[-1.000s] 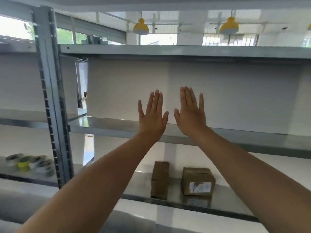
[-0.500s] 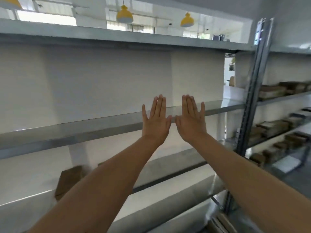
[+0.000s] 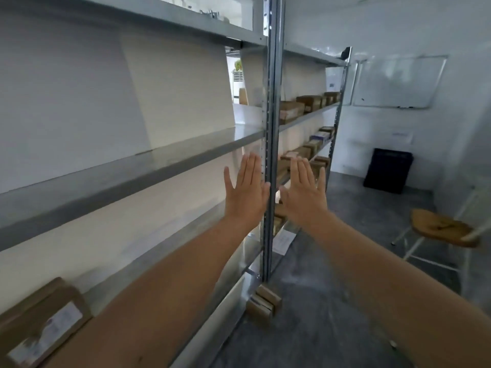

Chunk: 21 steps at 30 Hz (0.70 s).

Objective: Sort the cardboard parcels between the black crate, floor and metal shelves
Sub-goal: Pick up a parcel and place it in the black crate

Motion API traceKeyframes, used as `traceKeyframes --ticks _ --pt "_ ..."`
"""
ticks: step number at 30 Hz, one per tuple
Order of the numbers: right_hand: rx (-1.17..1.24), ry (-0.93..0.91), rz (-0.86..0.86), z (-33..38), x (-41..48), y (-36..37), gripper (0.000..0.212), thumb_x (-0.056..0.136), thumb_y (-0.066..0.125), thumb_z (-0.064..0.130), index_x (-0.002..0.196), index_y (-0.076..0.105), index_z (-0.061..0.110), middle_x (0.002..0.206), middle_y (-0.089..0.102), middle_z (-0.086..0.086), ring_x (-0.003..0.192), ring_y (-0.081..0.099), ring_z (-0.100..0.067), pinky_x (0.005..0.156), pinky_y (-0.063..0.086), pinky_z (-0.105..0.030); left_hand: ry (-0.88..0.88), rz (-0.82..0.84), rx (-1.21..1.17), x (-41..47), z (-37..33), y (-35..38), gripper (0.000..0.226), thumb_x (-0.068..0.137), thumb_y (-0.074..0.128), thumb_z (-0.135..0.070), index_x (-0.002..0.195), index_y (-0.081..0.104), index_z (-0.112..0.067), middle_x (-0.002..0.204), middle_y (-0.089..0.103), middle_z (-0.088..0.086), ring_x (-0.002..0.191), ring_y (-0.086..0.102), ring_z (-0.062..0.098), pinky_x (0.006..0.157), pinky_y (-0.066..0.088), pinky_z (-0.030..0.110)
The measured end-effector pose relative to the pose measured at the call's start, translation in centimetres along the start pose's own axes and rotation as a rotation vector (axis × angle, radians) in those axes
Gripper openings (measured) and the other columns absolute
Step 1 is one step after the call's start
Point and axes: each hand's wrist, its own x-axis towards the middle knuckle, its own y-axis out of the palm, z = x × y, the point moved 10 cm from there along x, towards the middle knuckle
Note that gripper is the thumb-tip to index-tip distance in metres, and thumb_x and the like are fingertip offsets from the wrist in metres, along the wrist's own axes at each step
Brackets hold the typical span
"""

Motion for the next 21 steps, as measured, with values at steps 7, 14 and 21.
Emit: traceKeyframes --ticks 7,14,21 --pt "0.069 0.022 0.242 0.0 0.4 6.9 0.072 0.102 0.031 0.042 0.156 -0.004 0.009 0.165 -0.005 -0.003 0.151 -0.009 -0.017 0.118 -0.010 -0.048 0.073 0.124 -0.110 1.3 1.7 7.2 0.062 0.104 0.019 -0.039 0.156 -0.004 -0.014 0.164 -0.009 0.000 0.150 -0.013 0.014 0.118 -0.010 0.053" --pt "-0.001 0.094 0.329 1.2 0.2 14.1 0.071 0.103 0.024 0.044 0.155 -0.010 0.011 0.165 -0.009 -0.004 0.151 -0.013 -0.018 0.117 -0.013 -0.049 0.109 0.239 -0.156 1.9 4.6 14.4 0.063 0.104 0.017 -0.041 0.155 -0.007 -0.015 0.164 -0.011 0.000 0.149 -0.014 0.014 0.119 -0.007 0.053" --pt "-0.005 0.158 0.417 0.4 -0.5 20.0 0.071 0.103 0.028 0.041 0.155 -0.010 0.011 0.164 -0.010 -0.003 0.150 -0.014 -0.017 0.120 -0.011 -0.050 0.153 0.346 -0.195 1.0 4.2 21.1 0.064 0.105 0.020 -0.043 0.155 -0.009 -0.016 0.163 -0.013 -0.001 0.148 -0.018 0.013 0.115 -0.015 0.048"
